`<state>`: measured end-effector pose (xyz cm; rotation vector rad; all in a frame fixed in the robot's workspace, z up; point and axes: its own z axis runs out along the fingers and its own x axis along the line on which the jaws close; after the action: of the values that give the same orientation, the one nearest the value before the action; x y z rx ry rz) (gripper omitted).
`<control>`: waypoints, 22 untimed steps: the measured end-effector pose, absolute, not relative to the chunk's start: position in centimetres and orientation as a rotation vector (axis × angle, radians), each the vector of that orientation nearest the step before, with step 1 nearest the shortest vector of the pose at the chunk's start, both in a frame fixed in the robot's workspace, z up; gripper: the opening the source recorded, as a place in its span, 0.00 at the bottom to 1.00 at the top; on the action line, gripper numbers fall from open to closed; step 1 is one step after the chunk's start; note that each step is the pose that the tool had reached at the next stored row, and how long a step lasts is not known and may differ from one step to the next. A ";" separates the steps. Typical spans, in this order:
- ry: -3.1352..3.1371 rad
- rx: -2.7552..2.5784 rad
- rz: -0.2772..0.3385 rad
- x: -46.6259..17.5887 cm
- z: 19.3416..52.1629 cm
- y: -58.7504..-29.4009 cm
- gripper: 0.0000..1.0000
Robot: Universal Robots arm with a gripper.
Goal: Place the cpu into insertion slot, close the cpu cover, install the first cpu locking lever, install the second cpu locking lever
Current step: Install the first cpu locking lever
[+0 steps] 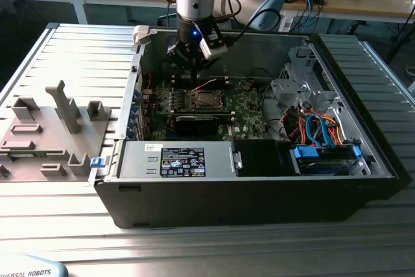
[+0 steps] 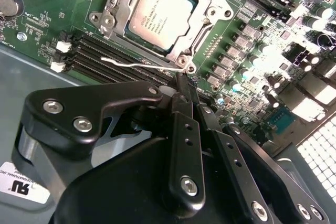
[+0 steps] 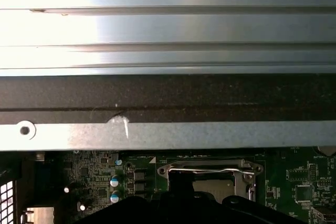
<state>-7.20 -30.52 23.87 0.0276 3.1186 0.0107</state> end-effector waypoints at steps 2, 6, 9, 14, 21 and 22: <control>3.119 0.028 0.011 -7.2 23.8 -30.5 0.11; 3.119 0.028 0.011 -7.2 23.6 -30.5 0.11; 3.119 0.028 0.011 -7.2 23.5 -30.5 0.11; 3.119 0.028 0.010 -7.2 23.4 -30.5 0.11; 3.119 0.028 0.011 -7.2 23.2 -30.5 0.11; 3.119 0.028 0.011 -7.2 23.2 -30.5 0.11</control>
<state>-7.20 -30.52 23.17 0.0276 3.1186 0.0108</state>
